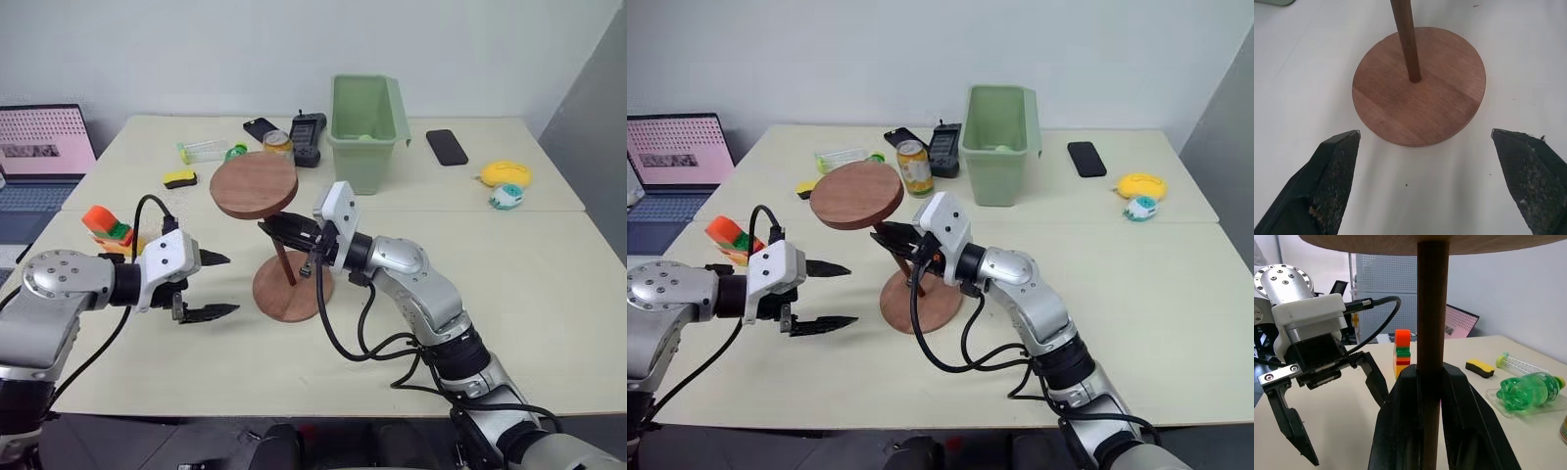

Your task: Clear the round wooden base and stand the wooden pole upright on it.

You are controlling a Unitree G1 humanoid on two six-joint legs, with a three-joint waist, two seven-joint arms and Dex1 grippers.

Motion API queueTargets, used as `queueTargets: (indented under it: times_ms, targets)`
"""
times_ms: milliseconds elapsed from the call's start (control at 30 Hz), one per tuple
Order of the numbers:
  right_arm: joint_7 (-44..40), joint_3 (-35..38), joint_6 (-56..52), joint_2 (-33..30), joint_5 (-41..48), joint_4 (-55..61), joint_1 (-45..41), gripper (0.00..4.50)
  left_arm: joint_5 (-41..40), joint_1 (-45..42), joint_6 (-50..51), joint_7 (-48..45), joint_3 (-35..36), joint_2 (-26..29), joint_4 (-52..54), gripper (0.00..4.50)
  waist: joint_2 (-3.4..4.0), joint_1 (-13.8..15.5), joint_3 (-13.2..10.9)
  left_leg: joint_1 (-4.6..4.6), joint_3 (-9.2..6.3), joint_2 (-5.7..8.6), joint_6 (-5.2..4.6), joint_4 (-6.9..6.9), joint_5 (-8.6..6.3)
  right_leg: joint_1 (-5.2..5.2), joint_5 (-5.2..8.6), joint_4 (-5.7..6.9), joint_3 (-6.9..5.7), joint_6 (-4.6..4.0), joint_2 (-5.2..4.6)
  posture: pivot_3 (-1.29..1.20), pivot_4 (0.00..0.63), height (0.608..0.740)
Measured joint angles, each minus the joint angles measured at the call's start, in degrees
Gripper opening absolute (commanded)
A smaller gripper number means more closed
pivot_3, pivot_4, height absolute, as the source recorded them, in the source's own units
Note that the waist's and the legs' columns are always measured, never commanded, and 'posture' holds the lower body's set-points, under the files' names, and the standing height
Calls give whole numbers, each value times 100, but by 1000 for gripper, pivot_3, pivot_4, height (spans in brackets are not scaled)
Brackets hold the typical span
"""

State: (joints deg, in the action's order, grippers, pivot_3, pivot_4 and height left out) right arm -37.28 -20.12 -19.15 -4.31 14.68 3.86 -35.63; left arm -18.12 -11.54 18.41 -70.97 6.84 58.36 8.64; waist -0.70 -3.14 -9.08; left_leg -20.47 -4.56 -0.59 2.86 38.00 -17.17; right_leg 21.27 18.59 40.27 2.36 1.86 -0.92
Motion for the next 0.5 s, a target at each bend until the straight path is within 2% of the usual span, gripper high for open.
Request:
queueTargets:
  times_ms: [167, 200, 300, 367, 500]
  targets:
    - [-9, 80, -202, -13, 59, 138, 16, 166, -116, -27, 29, 18, 0, -4, 0, 4500, 1, 0, -1, -6, -3, -6, 0, -2, 0, 2, 0, -9, -1, 0, -6, 0, 150, 740]
    - [-9, 81, -226, -17, 59, 182, 32, 873, -130, -34, 33, 21, -1, -4, 1, 4500, 2, 0, -1, -7, -3, -7, 0, -2, 0, 3, 0, -10, -1, 0, -7, 0, 150, 740]
    - [-15, -34, -601, -180, -12, 29, 179, 1533, -183, -55, 39, 30, -1, -4, 18, 4500, -4, 2, -4, -23, -10, -9, 0, -2, 0, 10, -1, -19, -3, -1, -10, 0, 150, 740]
    - [-28, -125, -831, -299, -19, -172, 391, 1881, -196, -50, 75, 27, -1, -2, 21, 4500, 0, 13, -25, -62, -3, -4, 1, -1, 1, 51, -1, -16, -1, -1, -9, 0, 150, 740]
    - [-65, -117, -932, -314, 6, 116, 296, 2943, -220, -58, 126, 31, -2, -2, 104, 4500, -2, -26, -25, -130, -6, -11, 4, 2, 2, 118, -2, -19, -4, -1, -13, 0, 150, 740]
